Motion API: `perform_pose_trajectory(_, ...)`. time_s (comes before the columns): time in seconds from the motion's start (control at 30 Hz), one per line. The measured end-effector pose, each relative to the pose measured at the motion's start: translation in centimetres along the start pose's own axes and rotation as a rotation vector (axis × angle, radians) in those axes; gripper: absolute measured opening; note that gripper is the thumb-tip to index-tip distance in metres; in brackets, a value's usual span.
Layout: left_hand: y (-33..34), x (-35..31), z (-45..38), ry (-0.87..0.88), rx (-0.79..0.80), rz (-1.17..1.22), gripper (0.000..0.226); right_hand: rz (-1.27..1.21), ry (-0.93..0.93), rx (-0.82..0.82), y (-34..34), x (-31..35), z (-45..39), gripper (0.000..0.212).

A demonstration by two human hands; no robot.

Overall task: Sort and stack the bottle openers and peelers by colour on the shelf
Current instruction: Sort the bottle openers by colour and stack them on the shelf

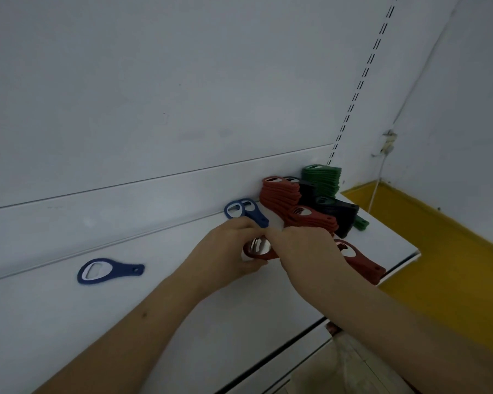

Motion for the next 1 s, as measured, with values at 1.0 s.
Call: perform_pose_trajectory(1.0,-1.2,4.3,1.2,-0.249,-0.166,0.233,0.032,-0.109,0.343,0.518,1.9,-12.6,-4.1,0.039)
Point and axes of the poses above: each hand's wrist, its own z-axis away from the middle knuckle, its own y-axis out of the palm, x = y × z, the point moved 7 cm from there along -z, towards the middle knuckle, and after that the axes turned 5 degrees about z, right-handed, at the moved point
